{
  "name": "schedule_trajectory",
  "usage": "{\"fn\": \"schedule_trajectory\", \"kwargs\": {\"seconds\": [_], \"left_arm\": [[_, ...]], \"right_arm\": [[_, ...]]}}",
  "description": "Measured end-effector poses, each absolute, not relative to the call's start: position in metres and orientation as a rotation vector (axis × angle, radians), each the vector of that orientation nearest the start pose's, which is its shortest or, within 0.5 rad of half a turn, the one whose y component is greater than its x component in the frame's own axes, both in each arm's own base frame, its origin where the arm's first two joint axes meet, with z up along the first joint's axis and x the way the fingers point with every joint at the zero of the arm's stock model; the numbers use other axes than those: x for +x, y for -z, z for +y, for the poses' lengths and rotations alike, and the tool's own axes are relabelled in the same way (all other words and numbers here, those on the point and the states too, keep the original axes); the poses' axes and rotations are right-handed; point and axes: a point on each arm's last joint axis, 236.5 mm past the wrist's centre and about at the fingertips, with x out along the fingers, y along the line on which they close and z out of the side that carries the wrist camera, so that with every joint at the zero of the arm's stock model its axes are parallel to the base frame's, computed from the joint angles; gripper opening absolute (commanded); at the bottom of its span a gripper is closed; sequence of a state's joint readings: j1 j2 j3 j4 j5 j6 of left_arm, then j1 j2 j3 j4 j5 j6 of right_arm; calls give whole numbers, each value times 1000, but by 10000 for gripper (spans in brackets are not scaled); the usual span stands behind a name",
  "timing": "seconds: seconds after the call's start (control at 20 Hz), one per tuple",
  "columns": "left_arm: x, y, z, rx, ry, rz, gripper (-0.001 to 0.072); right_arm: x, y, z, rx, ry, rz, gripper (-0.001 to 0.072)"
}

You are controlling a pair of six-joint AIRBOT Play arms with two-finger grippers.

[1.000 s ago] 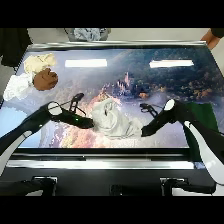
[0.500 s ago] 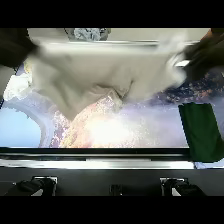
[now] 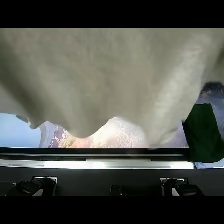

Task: Fold the shirts.

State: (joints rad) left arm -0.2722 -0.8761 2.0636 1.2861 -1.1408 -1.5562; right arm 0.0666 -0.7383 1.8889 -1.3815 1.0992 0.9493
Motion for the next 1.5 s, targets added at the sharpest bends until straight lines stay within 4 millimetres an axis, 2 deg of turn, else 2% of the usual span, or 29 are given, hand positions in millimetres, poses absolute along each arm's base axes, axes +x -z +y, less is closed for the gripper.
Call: {"fn": "schedule_trajectory", "kwargs": {"seconds": [0.05, 0.15, 0.2, 0.3, 0.4, 0.55, 0.6, 0.7, 0.75, 0.8, 0.85, 0.9, 0.95, 1.0, 1.1, 1.15, 1.2, 1.25, 1.35, 1.4, 1.5], "left_arm": [[237, -536, -125, -97, 514, -22, 31], [262, -519, -121, -76, 467, 27, 32], [281, -504, -119, -62, 435, 67, 33], [327, -460, -116, -33, 372, 186, 34], [380, -401, -113, -3, 308, 328, 34], [458, -285, -103, 34, 225, 588, 35], [481, -243, -99, 43, 204, 673, 36], [509, -160, -93, 61, 174, 845, 37], [517, -126, -93, 63, 169, 913, 37], [521, -90, -93, 58, 169, 990, 41], [521, -61, -97, 41, 177, 1058, 123], [519, -39, -101, 21, 188, 1115, 360], [519, -26, -104, 3, 195, 1143, 629], [519, -19, -106, -19, 203, 1164, 665], [518, -25, -102, -57, 218, 1181, 659], [515, -33, -93, -78, 220, 1188, 658], [512, -39, -77, -87, 200, 1200, 658], [506, -45, -59, -109, 178, 1215, 657], [482, -47, -26, -183, 144, 1281, 656], [464, -39, -15, -227, 134, 1335, 655], [419, -15, 2, -301, 111, 1444, 654]], "right_arm": [[236, -523, 54, -536, -206, -119, 57], [262, -512, 52, -540, -203, -73, 56], [282, -501, 52, -541, -209, -35, 59], [335, -467, 54, -539, -233, 73, 59], [409, -410, 58, -534, -265, 215, 60], [506, -310, 68, -502, -321, 387, 60], [532, -267, 74, -468, -351, 457, 60], [567, -191, 87, -362, -401, 581, 60], [576, -158, 93, -305, -421, 640, 60], [582, -125, 101, -242, -446, 703, 60], [584, -101, 108, -190, -468, 752, 61], [585, -83, 114, -146, -485, 788, 175], [585, -72, 117, -117, -493, 812, 511], [583, -68, 118, -83, -502, 827, 684], [574, -78, 112, -47, -519, 842, 674], [568, -87, 101, -44, -521, 847, 671], [560, -95, 77, -56, -497, 864, 664], [547, -96, 52, -66, -476, 911, 629], [510, -93, 3, -61, -446, 1037, 629], [486, -85, -17, -48, -439, 1122, 629], [441, -69, -40, -14, -439, 1259, 632]]}}
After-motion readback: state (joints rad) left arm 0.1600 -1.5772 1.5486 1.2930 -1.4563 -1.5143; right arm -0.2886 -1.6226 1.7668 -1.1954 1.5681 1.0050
